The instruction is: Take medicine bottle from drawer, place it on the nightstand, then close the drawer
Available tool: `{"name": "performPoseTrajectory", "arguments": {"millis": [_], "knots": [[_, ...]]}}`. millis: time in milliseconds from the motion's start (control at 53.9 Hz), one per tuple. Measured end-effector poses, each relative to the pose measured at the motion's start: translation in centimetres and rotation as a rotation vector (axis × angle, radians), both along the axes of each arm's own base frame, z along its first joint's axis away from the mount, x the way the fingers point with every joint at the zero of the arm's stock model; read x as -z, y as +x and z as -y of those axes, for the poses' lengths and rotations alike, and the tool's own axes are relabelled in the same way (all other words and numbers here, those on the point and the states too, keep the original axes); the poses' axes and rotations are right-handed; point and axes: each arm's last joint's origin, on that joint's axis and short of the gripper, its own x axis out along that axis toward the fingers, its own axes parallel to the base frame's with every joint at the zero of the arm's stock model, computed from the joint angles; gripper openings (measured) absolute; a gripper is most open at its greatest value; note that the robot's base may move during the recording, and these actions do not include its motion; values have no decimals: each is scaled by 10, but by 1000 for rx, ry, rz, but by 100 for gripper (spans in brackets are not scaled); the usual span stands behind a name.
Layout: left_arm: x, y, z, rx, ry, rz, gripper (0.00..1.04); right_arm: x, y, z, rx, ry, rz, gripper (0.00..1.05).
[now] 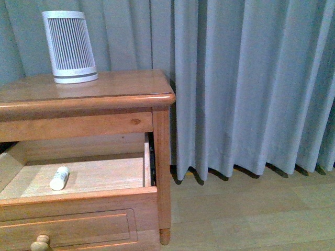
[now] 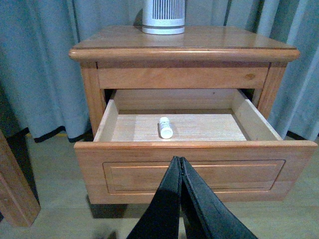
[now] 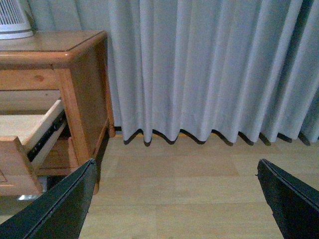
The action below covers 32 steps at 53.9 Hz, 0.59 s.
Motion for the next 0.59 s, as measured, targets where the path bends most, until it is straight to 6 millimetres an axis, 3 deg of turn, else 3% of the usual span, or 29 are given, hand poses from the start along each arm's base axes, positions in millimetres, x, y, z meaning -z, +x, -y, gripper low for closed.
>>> {"name": "performPoseTrajectory", "arguments": {"millis": [186,353,408,594], "knots": [[0,0,0,4,0,0,44,0,0,0,5,0,0,98],[0,0,0,2,0,0,88,0,0,0,2,0,-2,98],[0,0,0,2,0,3,96,0,0,0,4,0,1,98],[0,0,0,2,0,3,98,0,0,0,0,0,0,98]]}}
